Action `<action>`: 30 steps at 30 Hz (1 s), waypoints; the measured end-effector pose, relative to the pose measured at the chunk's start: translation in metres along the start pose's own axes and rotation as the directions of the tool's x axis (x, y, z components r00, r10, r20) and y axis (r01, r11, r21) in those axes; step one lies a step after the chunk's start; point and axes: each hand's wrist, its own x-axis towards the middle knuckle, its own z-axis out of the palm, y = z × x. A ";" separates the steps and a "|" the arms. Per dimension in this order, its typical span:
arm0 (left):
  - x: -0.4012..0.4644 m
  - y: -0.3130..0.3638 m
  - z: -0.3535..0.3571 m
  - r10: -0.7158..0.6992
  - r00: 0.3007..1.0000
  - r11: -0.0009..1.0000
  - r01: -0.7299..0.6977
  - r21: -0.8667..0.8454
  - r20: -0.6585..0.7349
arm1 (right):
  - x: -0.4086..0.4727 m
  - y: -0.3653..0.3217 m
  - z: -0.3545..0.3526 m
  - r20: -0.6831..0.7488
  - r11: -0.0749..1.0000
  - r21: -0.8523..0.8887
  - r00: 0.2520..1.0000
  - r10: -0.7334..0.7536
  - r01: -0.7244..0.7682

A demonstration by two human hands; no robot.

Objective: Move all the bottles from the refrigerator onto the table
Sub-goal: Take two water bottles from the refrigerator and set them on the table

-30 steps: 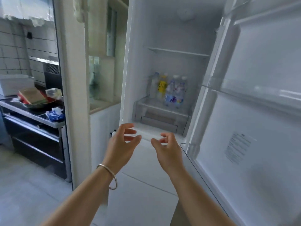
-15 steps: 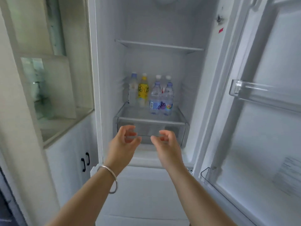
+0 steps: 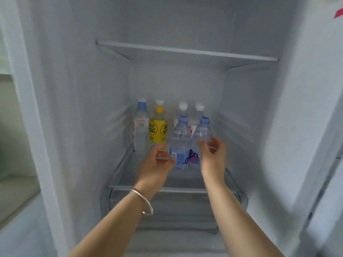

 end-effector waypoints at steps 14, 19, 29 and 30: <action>0.109 -0.030 0.074 0.141 0.986 0.977 -0.153 -0.146 -0.090 | 0.086 0.061 0.026 0.064 0.996 -0.064 0.996 -0.065 0.069; 0.111 -0.044 0.085 0.090 0.985 0.979 -0.115 -0.170 -0.146 | 0.088 0.070 0.031 0.001 0.994 -0.040 0.995 -0.104 0.104; 0.084 -0.036 0.075 0.094 0.975 0.971 -0.135 -0.198 -0.202 | 0.055 0.056 0.030 -0.074 0.987 -0.022 0.984 -0.163 0.162; 0.078 -0.032 0.070 0.096 0.976 0.971 -0.135 -0.198 -0.195 | 0.048 0.049 0.028 -0.081 0.985 -0.033 0.982 -0.170 0.168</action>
